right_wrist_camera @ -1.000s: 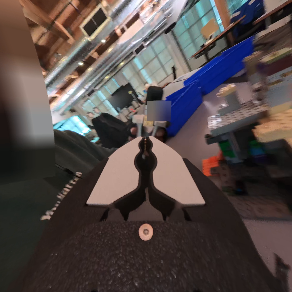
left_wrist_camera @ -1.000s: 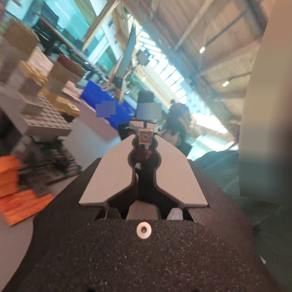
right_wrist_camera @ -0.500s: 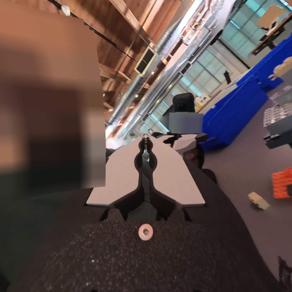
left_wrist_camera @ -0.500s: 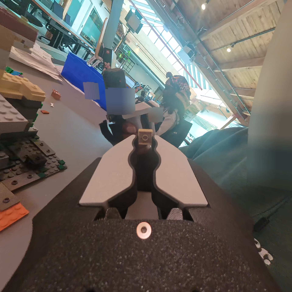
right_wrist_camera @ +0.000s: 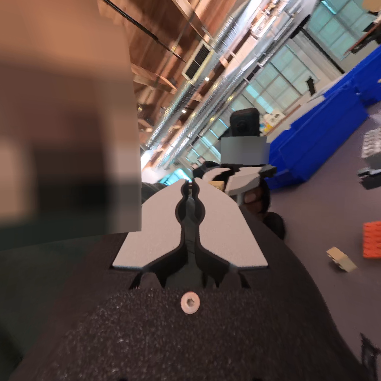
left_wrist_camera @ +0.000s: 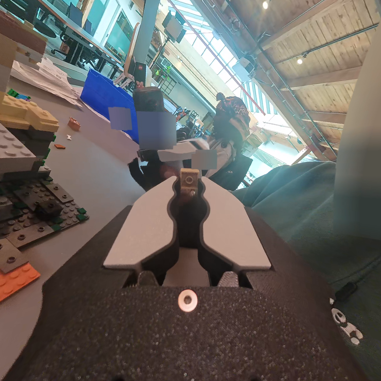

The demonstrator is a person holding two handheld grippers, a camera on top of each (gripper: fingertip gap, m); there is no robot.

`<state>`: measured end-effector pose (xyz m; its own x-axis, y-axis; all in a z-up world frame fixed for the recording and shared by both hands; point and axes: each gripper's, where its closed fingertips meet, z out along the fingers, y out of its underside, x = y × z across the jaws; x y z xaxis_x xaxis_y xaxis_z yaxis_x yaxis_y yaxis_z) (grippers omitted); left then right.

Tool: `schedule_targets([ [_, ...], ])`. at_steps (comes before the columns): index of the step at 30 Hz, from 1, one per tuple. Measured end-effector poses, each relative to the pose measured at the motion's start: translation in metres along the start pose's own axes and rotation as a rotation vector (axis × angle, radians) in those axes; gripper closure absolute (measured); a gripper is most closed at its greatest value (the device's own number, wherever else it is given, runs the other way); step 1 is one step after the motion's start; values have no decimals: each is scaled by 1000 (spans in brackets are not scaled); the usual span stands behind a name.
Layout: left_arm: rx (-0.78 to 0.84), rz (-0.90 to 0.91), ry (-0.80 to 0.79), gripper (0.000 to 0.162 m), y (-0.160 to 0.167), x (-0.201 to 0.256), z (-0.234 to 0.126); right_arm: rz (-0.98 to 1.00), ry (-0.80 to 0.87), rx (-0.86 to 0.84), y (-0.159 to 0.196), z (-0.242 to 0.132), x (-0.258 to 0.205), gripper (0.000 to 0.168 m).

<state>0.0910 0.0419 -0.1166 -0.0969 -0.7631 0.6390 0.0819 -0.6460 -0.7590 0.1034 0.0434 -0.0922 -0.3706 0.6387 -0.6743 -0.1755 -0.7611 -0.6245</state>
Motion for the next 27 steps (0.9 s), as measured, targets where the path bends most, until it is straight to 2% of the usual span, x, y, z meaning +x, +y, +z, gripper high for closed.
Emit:
schedule_targets([
  [1,0,4,-4,146,0,-1,-1,-38,53,-28,3,-1,6,166],
  [5,2,10,-21,146,0,-5,-4,-215,292,-184,18,-7,32,158],
  [8,-1,8,-28,146,1,-7,-4,-301,377,-279,30,-8,42,156],
  [13,-4,8,-33,146,2,-10,-4,-397,419,-357,40,-4,47,141],
  [16,-6,3,-32,146,3,-11,-4,-443,435,-349,39,-1,45,138],
  [21,-31,20,-32,146,9,-11,-1,-417,393,-283,31,3,37,139],
  [27,-29,46,-30,146,10,-11,0,-417,418,-286,30,1,38,148],
])
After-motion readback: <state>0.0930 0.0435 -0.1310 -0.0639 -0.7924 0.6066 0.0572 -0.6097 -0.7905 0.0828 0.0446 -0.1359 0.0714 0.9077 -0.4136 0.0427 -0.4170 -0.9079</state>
